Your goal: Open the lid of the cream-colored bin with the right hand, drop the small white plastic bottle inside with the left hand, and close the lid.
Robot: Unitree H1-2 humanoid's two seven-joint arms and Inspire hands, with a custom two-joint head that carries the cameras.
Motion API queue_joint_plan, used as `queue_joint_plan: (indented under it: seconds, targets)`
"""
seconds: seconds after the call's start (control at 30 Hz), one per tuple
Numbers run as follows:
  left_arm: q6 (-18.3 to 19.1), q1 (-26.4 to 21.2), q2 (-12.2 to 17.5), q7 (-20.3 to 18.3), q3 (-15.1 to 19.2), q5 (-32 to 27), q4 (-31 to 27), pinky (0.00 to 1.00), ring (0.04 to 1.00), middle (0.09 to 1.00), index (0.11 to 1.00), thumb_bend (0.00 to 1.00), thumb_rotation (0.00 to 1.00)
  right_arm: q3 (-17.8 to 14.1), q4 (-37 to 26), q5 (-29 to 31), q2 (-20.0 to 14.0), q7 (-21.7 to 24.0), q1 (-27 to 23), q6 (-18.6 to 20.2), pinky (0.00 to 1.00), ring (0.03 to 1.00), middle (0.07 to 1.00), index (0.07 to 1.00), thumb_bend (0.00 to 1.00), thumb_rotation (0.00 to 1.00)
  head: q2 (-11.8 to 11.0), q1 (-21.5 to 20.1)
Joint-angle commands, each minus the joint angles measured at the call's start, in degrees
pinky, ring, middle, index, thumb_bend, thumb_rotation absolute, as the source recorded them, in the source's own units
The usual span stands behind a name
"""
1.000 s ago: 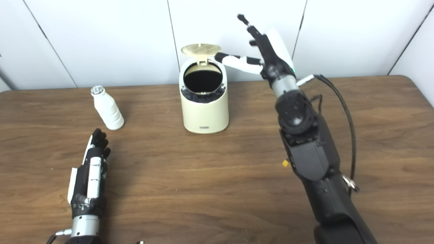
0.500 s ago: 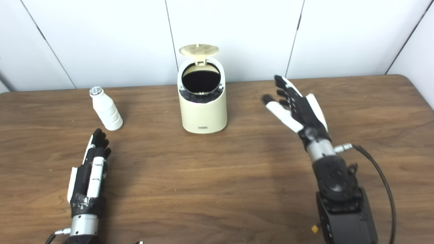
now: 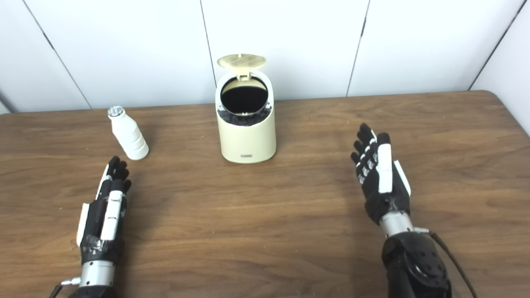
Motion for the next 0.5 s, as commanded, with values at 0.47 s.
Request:
queue_joint_plan:
  seconds: [0.47]
  targets:
    - [-2.10,0.40,0.03,0.17,-0.36,1.12,1.82,1.00,0.974,0.976,0.998,0.53,0.74,3.35,4.11,-1.14,-2.44,1.16,2.31,-12.15,1.00,1.000,0.998,0.960,0.61,1.00,-1.52,10.92]
